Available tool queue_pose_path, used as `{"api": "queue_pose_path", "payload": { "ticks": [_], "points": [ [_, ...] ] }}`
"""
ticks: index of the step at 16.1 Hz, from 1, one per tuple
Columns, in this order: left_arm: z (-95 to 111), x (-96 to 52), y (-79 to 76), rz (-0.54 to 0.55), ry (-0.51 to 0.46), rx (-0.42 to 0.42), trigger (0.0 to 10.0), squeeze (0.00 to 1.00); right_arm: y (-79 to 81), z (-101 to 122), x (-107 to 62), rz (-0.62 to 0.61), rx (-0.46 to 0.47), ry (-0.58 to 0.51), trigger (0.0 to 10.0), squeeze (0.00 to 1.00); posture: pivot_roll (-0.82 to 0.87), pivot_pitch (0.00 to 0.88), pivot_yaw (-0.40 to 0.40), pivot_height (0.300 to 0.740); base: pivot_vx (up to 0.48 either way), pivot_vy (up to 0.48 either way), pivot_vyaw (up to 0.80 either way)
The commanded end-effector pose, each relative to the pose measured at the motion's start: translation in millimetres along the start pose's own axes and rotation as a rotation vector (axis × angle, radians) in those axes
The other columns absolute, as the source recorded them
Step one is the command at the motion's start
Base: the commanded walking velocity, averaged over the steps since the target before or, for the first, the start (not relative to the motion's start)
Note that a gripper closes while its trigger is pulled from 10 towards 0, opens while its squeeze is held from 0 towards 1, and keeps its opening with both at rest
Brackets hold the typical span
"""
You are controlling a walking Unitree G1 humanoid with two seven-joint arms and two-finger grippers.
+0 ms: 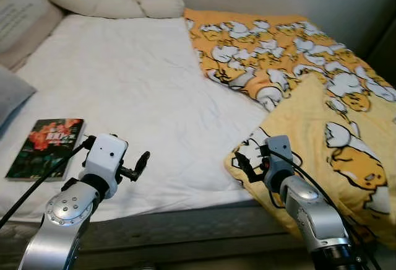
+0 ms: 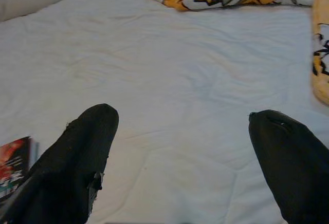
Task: Clean up the room
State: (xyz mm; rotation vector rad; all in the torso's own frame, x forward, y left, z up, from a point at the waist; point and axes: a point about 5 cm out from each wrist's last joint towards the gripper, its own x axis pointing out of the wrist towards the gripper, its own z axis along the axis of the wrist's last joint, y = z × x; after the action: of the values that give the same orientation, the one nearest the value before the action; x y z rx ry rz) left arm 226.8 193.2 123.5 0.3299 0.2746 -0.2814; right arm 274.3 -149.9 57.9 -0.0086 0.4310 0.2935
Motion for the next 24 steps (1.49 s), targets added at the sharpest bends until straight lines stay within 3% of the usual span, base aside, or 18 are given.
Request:
{"api": "queue_pose_path", "payload": {
  "ticks": [1,9,11,16,17,20,24],
  "points": [
    [7,1.7,-0.8,-0.014,-0.016,0.021,10.0,0.00,-4.0,8,2.3,-0.006,-0.022,-0.025,10.0,1.00,0.04,0.000,-0.067,0.740,0.000,0.000,0.00],
    [11,7.8,-3.3,-0.038,-0.032,0.028,10.0,0.00,-5.0,6,3.1,-0.012,-0.029,-0.028,10.0,1.00,0.04,0.000,-0.064,0.740,0.000,0.000,0.00],
    [12,10.3,-5.1,-0.102,-0.033,0.044,10.0,0.00,-3.8,5,5.9,0.004,-0.046,-0.005,10.0,1.00,0.03,0.000,-0.065,0.740,0.000,0.000,0.00],
    [13,11.0,-11.7,-0.363,0.010,0.143,10.0,0.00,-6.7,1,34.3,0.043,-0.160,0.095,10.0,0.96,0.04,0.000,-0.054,0.740,0.000,0.000,0.00],
    [14,9.7,-11.3,-0.412,0.023,0.162,10.0,0.00,-6.9,4,43.1,0.043,-0.191,0.109,10.0,0.00,0.05,0.000,-0.048,0.740,0.000,0.000,0.00],
    [17,1.1,-8.1,-0.483,0.053,0.185,10.0,0.00,-9.2,2,58.8,0.025,-0.238,0.185,10.0,0.00,0.10,0.000,-0.033,0.740,0.000,0.000,0.00],
    [21,-18.2,-6.7,-0.529,0.080,0.184,10.0,0.00,-7.6,-3,62.7,0.017,-0.215,0.214,10.0,0.00,0.15,0.033,-0.024,0.740,0.000,0.000,0.00]
  ]
}}
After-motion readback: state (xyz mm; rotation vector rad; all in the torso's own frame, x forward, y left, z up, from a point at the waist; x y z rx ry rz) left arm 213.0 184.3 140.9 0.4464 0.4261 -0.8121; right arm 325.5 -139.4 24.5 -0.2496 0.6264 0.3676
